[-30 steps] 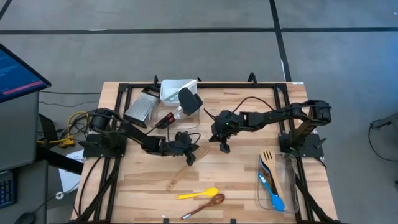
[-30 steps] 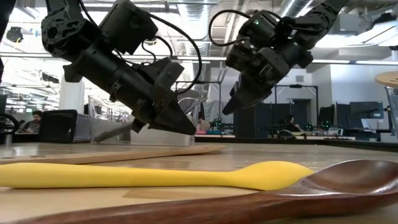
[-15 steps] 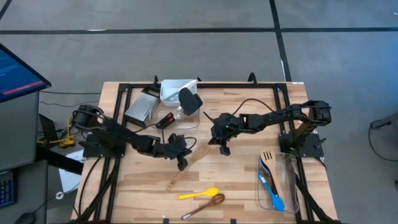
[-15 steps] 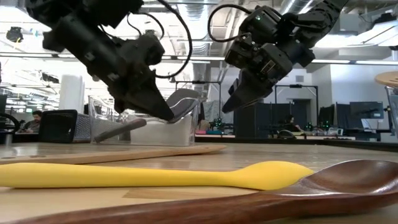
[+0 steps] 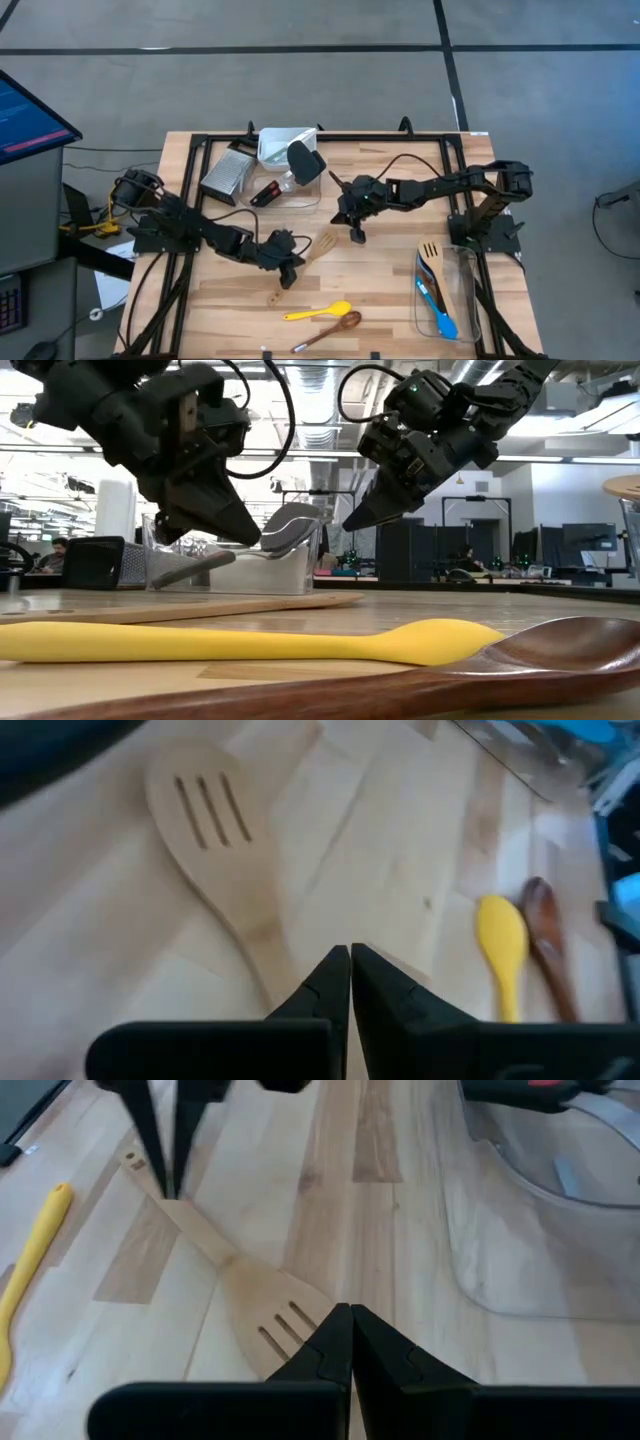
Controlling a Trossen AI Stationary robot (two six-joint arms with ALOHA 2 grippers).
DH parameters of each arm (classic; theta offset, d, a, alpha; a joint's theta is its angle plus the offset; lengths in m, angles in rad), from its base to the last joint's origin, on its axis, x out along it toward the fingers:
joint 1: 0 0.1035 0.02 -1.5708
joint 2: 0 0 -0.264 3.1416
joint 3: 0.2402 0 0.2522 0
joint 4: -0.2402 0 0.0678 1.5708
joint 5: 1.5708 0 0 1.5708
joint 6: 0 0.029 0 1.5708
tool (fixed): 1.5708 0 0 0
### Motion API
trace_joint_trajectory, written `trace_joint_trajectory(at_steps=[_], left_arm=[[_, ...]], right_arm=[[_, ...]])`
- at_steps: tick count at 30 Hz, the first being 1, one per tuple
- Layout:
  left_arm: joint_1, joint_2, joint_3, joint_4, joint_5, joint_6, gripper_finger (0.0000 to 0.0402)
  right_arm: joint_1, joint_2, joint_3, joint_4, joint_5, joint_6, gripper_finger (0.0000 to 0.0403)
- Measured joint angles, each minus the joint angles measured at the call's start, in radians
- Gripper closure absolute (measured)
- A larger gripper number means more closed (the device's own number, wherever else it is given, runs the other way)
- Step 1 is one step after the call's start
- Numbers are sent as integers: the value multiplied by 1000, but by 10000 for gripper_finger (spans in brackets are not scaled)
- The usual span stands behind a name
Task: Pick & Place Kitchen Items
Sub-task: Put the wooden slotted spatula into the bottom transparent bin
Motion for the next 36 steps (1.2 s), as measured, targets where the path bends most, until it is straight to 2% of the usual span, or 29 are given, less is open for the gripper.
trace_joint_trajectory(at_steps=[7, 11, 21, 36], left_arm=[[-68, 0, 0, -2, 58, -107, 400], [-132, 0, 0, -33, 66, -235, 400], [-284, 1, 0, -239, 62, -596, 400], [-302, 1, 2, -236, 65, -720, 400]], right_arm=[[28, 0, 0, -4, -28, 8, 403], [60, 0, 0, 12, -26, 8, 403], [109, 0, 0, 32, 33, 8, 403], [88, 0, 0, 30, 62, 7, 403]])
